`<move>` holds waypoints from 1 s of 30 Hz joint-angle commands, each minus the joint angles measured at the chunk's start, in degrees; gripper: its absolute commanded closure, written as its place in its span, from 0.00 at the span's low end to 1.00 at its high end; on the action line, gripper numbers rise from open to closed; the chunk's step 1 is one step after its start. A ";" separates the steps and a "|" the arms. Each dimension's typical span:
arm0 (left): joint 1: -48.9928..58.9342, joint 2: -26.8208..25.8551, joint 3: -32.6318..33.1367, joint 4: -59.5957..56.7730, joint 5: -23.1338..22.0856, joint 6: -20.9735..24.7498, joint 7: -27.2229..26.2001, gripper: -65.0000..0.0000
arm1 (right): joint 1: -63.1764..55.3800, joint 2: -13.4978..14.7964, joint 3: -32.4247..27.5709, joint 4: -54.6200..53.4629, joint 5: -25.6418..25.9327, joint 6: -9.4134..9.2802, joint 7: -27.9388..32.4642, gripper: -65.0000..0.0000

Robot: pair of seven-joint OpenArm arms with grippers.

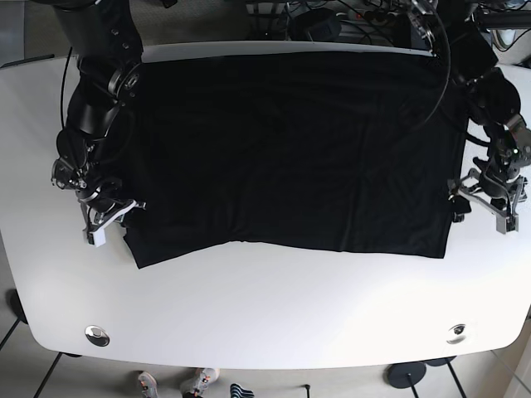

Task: Fold the T-shirt properly
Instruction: 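Grasp the opposite shirt edge with both grippers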

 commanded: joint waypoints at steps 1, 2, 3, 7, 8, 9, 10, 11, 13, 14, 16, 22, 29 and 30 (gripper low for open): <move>-5.74 -1.23 -0.08 -7.26 -0.55 0.44 -1.16 0.15 | 1.21 0.82 0.01 0.74 -0.12 0.34 0.05 0.97; -8.20 -1.49 -0.08 -11.48 -0.55 0.44 -2.13 0.16 | 1.21 0.91 0.01 0.74 -0.12 0.34 0.05 0.97; -10.31 -2.46 0.53 -15.61 -0.55 0.44 -3.45 0.16 | 1.21 1.00 0.01 0.74 -0.12 0.34 0.14 0.97; -17.87 -5.10 12.05 -33.81 -0.99 0.35 -14.18 0.16 | 1.21 0.73 0.10 0.74 0.14 0.34 0.14 0.97; -18.92 -5.10 12.93 -36.71 -0.99 0.35 -15.67 0.16 | 1.21 0.73 0.10 0.74 0.14 0.34 0.14 0.97; -20.24 -5.10 13.01 -41.02 -0.99 0.35 -17.52 0.16 | 1.21 0.73 0.18 0.74 0.14 0.34 0.23 0.97; -21.12 -5.10 13.10 -43.57 -0.91 0.35 -18.57 0.16 | 1.21 0.73 0.27 0.74 0.14 0.34 0.23 0.97; -21.91 -5.10 13.10 -45.85 -0.64 0.35 -19.54 0.16 | 1.21 0.73 0.27 0.74 0.14 0.34 0.23 0.97; -22.35 -5.10 13.19 -48.58 -0.55 0.35 -20.95 0.16 | 1.21 0.73 0.27 0.74 0.23 0.34 0.23 0.97; -22.35 -5.10 13.28 -49.11 -0.55 0.52 -21.21 0.16 | 1.21 0.73 0.36 0.74 0.23 0.34 0.23 0.97; -22.35 -5.01 14.86 -49.46 -0.55 0.35 -21.21 0.16 | 1.21 0.82 0.36 0.74 0.23 0.34 0.32 0.97; -22.26 -2.81 20.58 -49.19 -0.91 -0.62 -22.62 0.81 | 1.21 0.73 0.36 0.74 0.23 0.34 0.32 0.97; -21.47 -2.90 20.31 -42.78 -1.08 -0.97 -24.64 1.00 | 1.30 0.82 0.27 0.82 0.14 0.34 1.99 0.97; -19.89 -2.90 20.31 -39.08 -1.08 -0.97 -23.58 1.00 | 1.48 1.00 0.18 1.17 0.14 0.34 1.99 0.97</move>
